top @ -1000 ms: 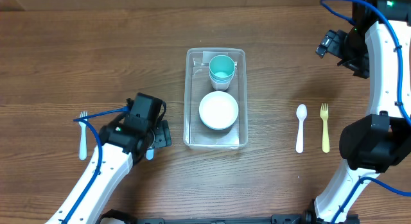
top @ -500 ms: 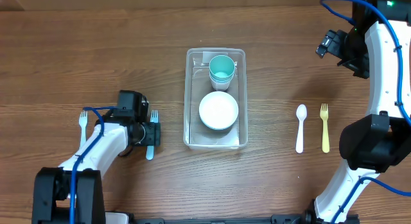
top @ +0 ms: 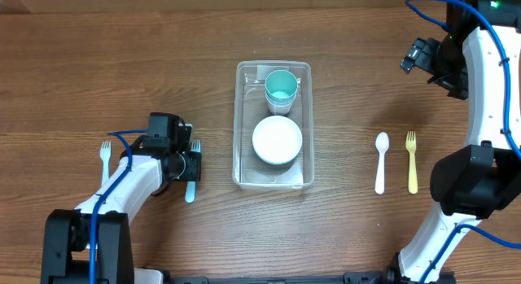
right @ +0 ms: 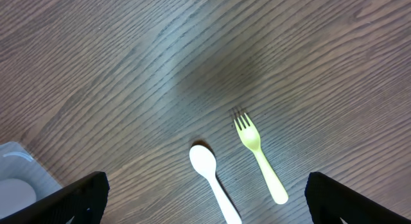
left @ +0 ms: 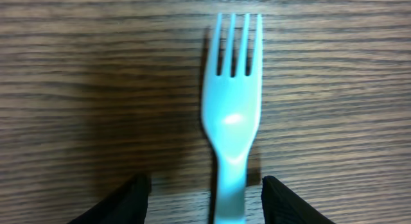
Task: Pack container
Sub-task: 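Move the left gripper to the light-blue fork and grasp its handle, then lift the light-blue fork and carry it toward the container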
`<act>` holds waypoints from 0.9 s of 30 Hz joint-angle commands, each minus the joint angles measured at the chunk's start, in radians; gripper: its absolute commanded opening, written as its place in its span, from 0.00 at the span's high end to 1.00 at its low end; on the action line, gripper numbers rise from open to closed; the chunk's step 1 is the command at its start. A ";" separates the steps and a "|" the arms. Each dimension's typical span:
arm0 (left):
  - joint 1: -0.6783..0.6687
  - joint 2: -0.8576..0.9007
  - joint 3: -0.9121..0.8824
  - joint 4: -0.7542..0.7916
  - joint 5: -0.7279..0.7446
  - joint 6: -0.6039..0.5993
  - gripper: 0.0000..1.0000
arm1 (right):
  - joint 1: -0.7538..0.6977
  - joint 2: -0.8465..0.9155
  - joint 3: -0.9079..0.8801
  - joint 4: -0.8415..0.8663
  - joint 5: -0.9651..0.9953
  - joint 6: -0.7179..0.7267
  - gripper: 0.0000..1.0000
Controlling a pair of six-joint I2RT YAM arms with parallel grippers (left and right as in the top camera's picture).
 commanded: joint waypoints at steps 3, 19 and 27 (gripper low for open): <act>-0.050 0.023 -0.009 0.009 -0.032 -0.041 0.45 | 0.001 -0.038 0.024 0.003 0.003 0.005 0.00; -0.065 0.058 -0.008 0.011 -0.087 -0.086 0.71 | 0.001 -0.038 0.024 0.003 0.003 0.005 0.00; -0.065 0.057 0.021 0.019 -0.088 -0.085 0.82 | 0.001 -0.038 0.024 0.003 0.003 0.005 0.00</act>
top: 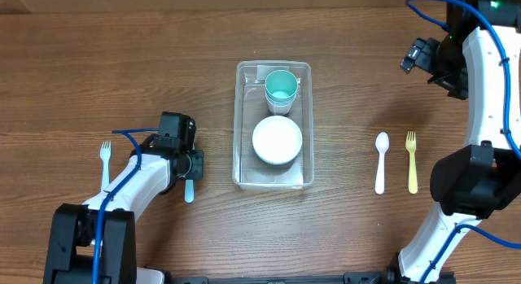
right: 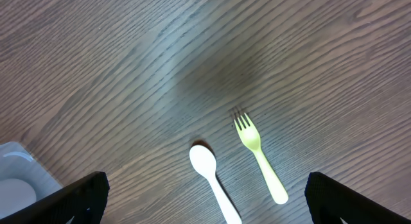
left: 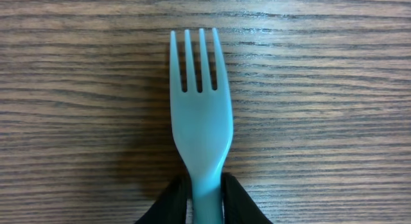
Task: Pack container
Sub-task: 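Lift the light-blue fork and carry it toward the container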
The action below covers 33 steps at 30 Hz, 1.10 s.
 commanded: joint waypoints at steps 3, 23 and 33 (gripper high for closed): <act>-0.003 0.035 0.052 -0.038 0.018 -0.009 0.83 | 0.000 -0.038 0.024 0.003 0.003 0.005 0.00; -0.079 0.040 0.313 -0.393 -0.032 -0.134 0.62 | 0.000 -0.038 0.024 0.003 0.003 0.005 0.00; -0.077 0.042 0.137 -0.229 -0.077 -0.172 0.48 | 0.000 -0.038 0.024 0.003 0.003 0.005 0.00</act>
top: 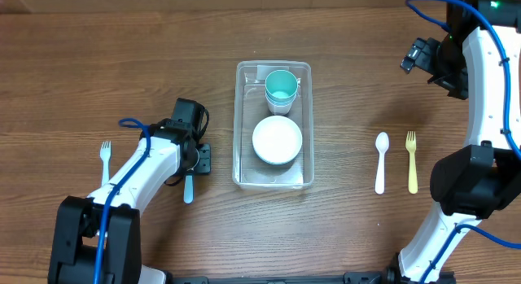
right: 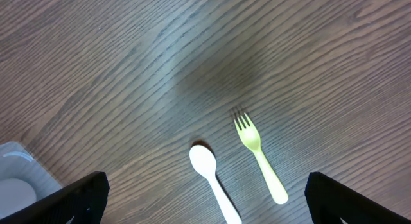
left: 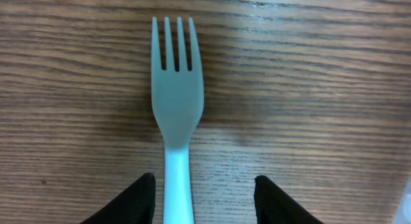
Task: Pack container
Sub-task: 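Lift the light-blue fork and carry it toward the container, then lower the fork into the container's left side and open the gripper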
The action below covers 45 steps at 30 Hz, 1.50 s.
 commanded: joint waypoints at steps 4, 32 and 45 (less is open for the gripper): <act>-0.002 0.005 -0.101 0.129 -0.047 -0.028 0.43 | 0.001 -0.038 0.024 0.004 0.003 0.005 0.00; -0.004 0.003 0.128 -0.057 -0.044 0.024 0.96 | 0.001 -0.038 0.024 0.004 0.003 0.005 0.00; -0.087 0.003 0.514 -0.188 0.209 -0.069 0.95 | 0.001 -0.038 0.024 0.004 0.003 0.005 0.00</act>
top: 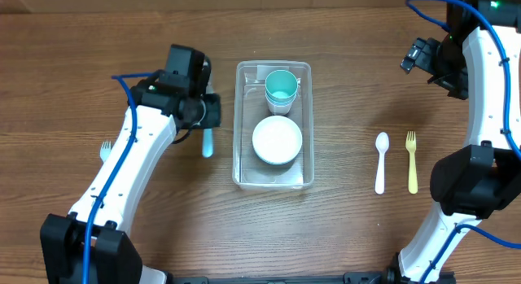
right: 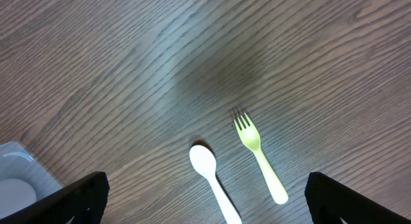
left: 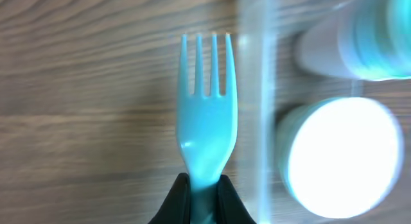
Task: Pack container
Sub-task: 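Lower the fork into the container's left side and open the gripper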
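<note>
My left gripper (top: 207, 126) is shut on the handle of a light blue fork (top: 207, 144), held off the table just left of the clear plastic container (top: 239, 121). In the left wrist view the fork (left: 205, 108) points away from the gripper (left: 203, 189), its tines beside the container wall (left: 255, 102). Inside the container sit a teal cup (top: 282, 85) and a white bowl (top: 277, 140). My right gripper (right: 207, 189) hangs open, high over a white spoon (right: 212, 178) and a yellow fork (right: 258, 155).
The white spoon (top: 380, 162) and the yellow fork (top: 411, 162) lie side by side right of the container. A small white fork (top: 105, 146) lies at the far left, partly hidden by my left arm. The right arm stands along the table's right edge.
My left gripper was open around the blue fork lying on the table at the container's lower left. Now it is shut on the fork's handle, raised beside the container's left wall.
My left gripper stood open around the blue fork on the table. Then it was shut on the handle, then open again with the fork lying a little nearer the container. Now it holds the fork beside the container. The right arm has not moved.
</note>
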`<act>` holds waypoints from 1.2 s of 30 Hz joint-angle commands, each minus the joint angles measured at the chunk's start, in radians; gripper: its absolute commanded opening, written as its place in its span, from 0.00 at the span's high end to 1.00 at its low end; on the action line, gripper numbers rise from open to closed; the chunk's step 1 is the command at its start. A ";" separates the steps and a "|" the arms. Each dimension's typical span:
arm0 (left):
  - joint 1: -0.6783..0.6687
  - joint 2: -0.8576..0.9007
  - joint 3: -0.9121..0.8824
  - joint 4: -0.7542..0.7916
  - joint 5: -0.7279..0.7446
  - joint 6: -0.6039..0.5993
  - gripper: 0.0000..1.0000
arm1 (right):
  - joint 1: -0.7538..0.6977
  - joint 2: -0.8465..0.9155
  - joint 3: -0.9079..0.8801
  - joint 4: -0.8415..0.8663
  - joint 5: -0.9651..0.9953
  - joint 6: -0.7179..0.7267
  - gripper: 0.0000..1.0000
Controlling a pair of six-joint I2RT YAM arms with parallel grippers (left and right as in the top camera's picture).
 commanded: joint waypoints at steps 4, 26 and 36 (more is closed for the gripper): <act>-0.138 0.003 0.062 0.077 0.063 -0.088 0.92 | 0.001 -0.038 0.024 0.004 0.003 0.005 0.00; -0.183 0.006 0.061 0.156 -0.054 -0.109 0.46 | 0.001 -0.038 0.024 0.004 0.003 0.005 0.00; -0.042 0.005 0.061 0.041 -0.120 -0.114 0.36 | 0.001 -0.038 0.024 0.004 0.003 0.005 0.00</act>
